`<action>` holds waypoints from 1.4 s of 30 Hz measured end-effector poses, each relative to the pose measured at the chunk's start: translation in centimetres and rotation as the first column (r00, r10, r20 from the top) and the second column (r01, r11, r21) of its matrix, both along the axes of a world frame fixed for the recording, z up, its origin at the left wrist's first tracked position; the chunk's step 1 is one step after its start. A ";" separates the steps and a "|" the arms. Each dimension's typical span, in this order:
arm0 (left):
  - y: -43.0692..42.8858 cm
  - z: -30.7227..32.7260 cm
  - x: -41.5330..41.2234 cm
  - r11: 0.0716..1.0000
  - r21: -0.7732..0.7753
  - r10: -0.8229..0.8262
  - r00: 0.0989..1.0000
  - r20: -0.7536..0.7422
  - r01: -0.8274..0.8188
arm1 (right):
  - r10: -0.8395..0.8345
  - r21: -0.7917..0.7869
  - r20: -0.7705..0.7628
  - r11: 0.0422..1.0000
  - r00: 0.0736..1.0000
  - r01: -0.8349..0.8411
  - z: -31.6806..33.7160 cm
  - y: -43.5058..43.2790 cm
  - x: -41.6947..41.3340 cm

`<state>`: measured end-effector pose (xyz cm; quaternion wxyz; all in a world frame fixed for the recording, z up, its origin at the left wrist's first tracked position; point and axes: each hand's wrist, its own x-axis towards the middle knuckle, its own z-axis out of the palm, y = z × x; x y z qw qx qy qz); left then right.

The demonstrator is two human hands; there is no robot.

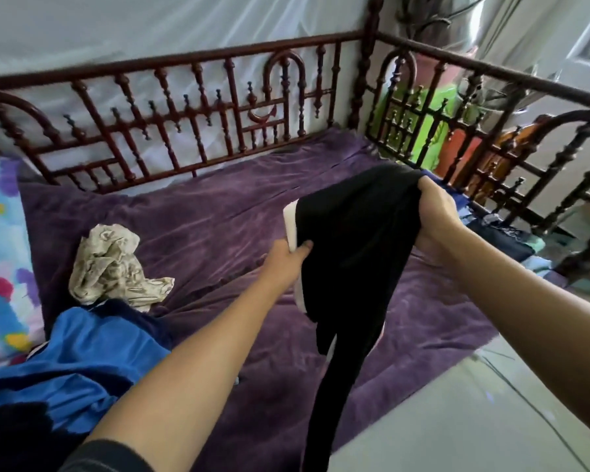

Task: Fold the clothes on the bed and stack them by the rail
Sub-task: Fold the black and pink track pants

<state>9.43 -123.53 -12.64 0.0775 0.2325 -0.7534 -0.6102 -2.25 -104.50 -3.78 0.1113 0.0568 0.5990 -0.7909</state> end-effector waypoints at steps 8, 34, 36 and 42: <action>-4.4 7.2 -11.9 0.917 -0.365 0.097 0.978 -0.183 -0.159 | -0.043 0.443 -0.254 0.883 0.966 0.155 1.5 4.3 -10.6; 3.0 -19.8 -2.4 0.854 -0.409 0.517 0.445 0.731 -0.321 | 0.914 0.902 0.383 -0.401 -0.131 -0.160 -35.5 -2.4 -11.6; 3.9 -21.6 -0.6 0.852 -0.396 0.516 0.423 0.745 -0.342 | 0.887 0.900 0.389 -0.423 -0.248 -0.101 -38.2 -4.1 -9.1; 5.7 -27.2 2.7 0.872 -0.353 0.474 0.410 0.779 -0.339 | 0.818 0.907 0.420 -0.391 -0.392 0.157 -43.3 -8.6 -8.0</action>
